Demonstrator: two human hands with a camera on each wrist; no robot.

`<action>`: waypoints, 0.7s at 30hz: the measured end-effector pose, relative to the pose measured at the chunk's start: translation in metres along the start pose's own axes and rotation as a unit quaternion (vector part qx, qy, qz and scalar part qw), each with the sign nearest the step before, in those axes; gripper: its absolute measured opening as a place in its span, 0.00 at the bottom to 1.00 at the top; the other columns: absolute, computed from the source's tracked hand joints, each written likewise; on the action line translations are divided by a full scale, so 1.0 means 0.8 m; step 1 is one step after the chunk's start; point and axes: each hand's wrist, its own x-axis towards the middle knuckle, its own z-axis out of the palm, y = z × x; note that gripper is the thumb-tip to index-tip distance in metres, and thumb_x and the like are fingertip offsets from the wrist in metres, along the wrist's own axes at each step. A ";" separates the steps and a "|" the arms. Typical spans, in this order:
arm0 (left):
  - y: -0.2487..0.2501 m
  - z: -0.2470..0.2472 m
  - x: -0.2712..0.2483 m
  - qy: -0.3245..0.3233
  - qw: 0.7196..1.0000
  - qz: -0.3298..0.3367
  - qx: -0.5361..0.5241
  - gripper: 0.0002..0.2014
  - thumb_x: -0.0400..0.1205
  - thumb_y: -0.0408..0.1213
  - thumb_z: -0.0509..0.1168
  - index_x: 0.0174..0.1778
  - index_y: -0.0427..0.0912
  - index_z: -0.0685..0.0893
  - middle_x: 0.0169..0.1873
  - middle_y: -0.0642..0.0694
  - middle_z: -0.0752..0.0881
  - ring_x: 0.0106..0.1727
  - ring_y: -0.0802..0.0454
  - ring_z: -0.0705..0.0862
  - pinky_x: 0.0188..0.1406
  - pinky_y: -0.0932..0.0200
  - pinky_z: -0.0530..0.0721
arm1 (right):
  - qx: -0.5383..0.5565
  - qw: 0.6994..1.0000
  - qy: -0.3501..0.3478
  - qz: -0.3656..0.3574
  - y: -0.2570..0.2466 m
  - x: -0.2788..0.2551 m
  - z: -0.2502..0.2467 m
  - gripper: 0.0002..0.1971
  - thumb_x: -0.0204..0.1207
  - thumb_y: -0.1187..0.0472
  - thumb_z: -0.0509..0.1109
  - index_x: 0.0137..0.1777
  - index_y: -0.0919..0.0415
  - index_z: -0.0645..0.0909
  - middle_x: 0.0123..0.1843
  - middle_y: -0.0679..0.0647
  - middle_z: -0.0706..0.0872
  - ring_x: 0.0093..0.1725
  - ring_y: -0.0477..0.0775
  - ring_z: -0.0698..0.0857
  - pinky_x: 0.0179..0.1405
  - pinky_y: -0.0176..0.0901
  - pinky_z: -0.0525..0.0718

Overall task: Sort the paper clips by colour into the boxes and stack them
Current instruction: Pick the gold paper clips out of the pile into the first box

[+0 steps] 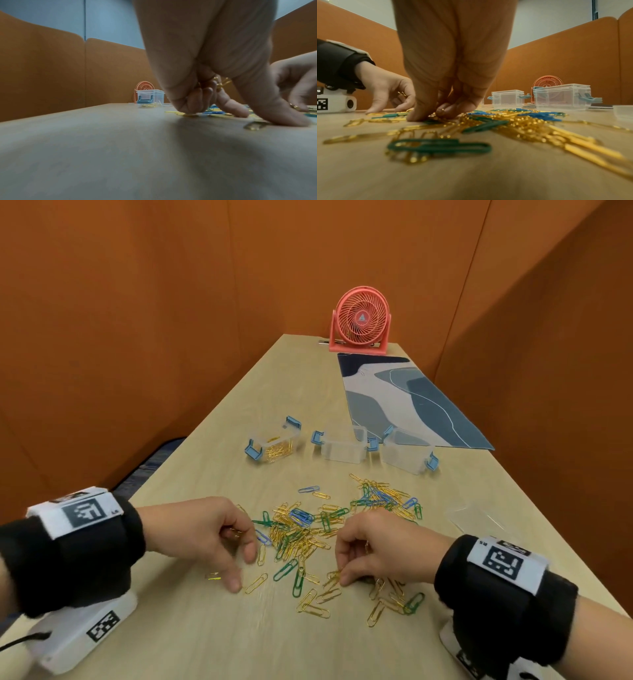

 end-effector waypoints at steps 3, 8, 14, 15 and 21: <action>0.012 0.007 0.020 0.067 0.997 0.031 0.005 0.09 0.63 0.47 0.81 0.35 0.55 0.88 0.36 0.54 0.87 0.36 0.60 0.81 0.39 0.64 0.78 | -0.043 0.999 0.003 -0.002 -0.001 -0.001 0.000 0.06 0.74 0.56 0.73 0.38 0.51 0.78 0.40 0.48 0.81 0.36 0.41 0.77 0.44 0.38 0.79; 0.029 0.007 0.037 0.169 0.982 0.074 0.032 0.08 0.66 0.46 0.79 0.38 0.59 0.90 0.30 0.66 0.82 0.36 0.64 0.77 0.32 0.71 0.72 | -0.045 0.997 0.066 0.000 0.001 -0.001 -0.002 0.04 0.75 0.60 0.71 0.41 0.52 0.79 0.35 0.44 0.79 0.35 0.39 0.76 0.39 0.26 0.74; 0.053 0.013 0.053 0.054 0.982 0.091 0.154 0.25 0.69 0.52 0.75 0.63 0.63 0.82 0.37 0.61 0.72 0.40 0.62 0.72 0.34 0.74 0.67 | -0.092 0.982 0.153 0.058 0.015 0.002 -0.006 0.11 0.79 0.60 0.66 0.59 0.55 0.84 0.51 0.51 0.81 0.47 0.48 0.78 0.47 0.33 0.75; 0.056 0.012 0.057 0.043 0.982 0.093 0.160 0.25 0.70 0.52 0.75 0.64 0.62 0.82 0.37 0.60 0.72 0.40 0.61 0.72 0.34 0.73 0.67 | -0.099 0.979 0.163 0.075 0.017 0.000 -0.007 0.11 0.80 0.60 0.65 0.59 0.55 0.84 0.55 0.52 0.81 0.52 0.51 0.80 0.51 0.37 0.77; 0.065 0.014 0.076 0.070 0.987 0.081 0.124 0.10 0.72 0.47 0.75 0.48 0.56 0.90 0.35 0.63 0.77 0.46 0.63 0.77 0.45 0.60 0.82 | -0.171 0.957 0.161 0.168 0.037 -0.025 -0.020 0.09 0.79 0.60 0.65 0.53 0.54 0.85 0.54 0.52 0.82 0.54 0.55 0.82 0.48 0.42 0.78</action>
